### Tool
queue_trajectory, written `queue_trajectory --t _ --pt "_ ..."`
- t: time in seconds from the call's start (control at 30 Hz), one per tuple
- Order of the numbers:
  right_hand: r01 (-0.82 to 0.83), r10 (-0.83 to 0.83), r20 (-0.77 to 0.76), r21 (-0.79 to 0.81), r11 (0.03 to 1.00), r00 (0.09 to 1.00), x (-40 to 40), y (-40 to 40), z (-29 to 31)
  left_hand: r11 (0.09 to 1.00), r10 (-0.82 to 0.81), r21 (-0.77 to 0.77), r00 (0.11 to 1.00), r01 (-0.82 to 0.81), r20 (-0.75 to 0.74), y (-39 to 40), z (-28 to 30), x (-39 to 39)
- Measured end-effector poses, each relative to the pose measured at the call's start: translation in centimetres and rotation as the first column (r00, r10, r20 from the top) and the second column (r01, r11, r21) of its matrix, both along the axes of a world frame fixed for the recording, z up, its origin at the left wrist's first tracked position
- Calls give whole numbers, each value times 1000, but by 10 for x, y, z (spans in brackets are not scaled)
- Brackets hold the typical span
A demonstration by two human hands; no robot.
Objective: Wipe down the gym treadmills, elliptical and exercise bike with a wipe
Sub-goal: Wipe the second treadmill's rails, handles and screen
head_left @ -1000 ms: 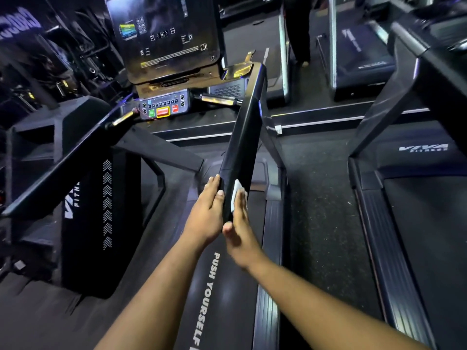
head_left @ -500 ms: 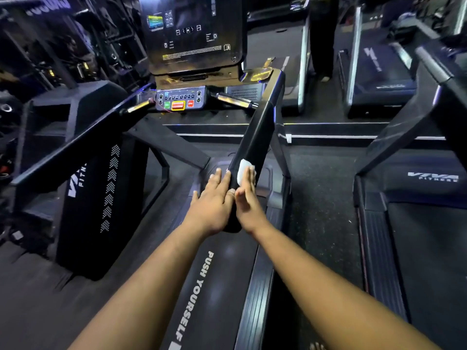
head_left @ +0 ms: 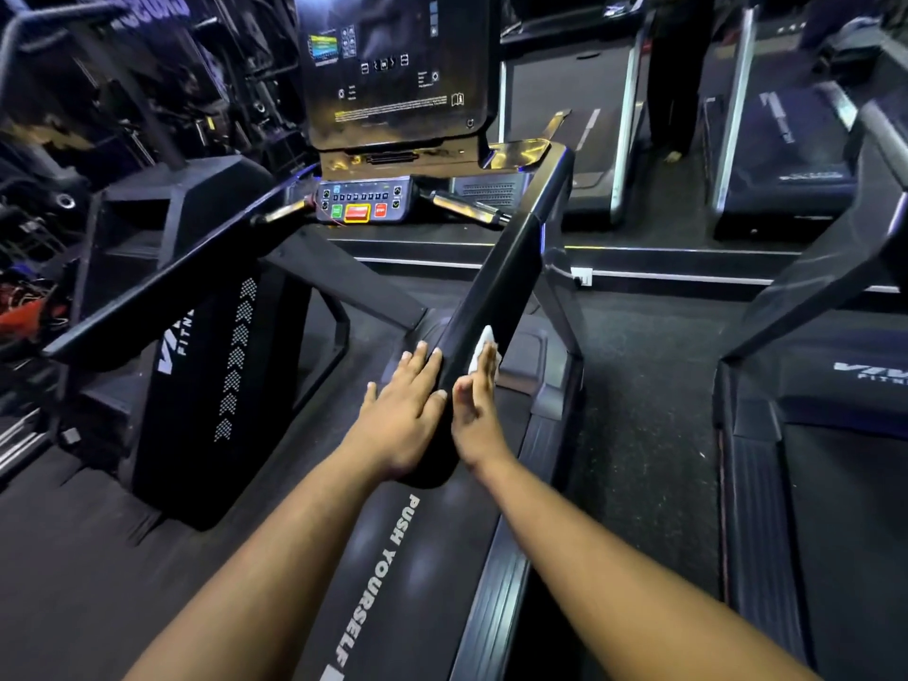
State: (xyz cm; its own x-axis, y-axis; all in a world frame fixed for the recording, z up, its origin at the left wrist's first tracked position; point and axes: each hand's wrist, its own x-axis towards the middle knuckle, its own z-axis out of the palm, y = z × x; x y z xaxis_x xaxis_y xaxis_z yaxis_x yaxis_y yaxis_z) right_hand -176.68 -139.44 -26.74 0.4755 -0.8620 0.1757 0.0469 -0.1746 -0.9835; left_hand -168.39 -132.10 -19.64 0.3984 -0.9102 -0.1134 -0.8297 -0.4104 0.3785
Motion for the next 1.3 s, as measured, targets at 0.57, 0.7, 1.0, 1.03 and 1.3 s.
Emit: queue_trajectory --t 0.57,0.7,1.0,1.03,1.3 --pt "-103 101 34 71 992 994 -6 19 -4 999 -28 38 997 25 69 -7 4 -2" --pt "-178 179 27 -44 983 983 -10 30 6 998 -57 44 997 55 48 -8 4 2" --pt "-132 128 -60 -61 989 990 -3 -23 11 999 -30 26 997 28 76 -10 2 0" --pt "-176 173 -41 -93 980 984 -8 -7 5 999 -29 28 997 27 70 -12 1 0" --pt "-109 103 -42 -167 980 994 -4 -17 -16 999 -34 40 996 31 83 -19 4 0"
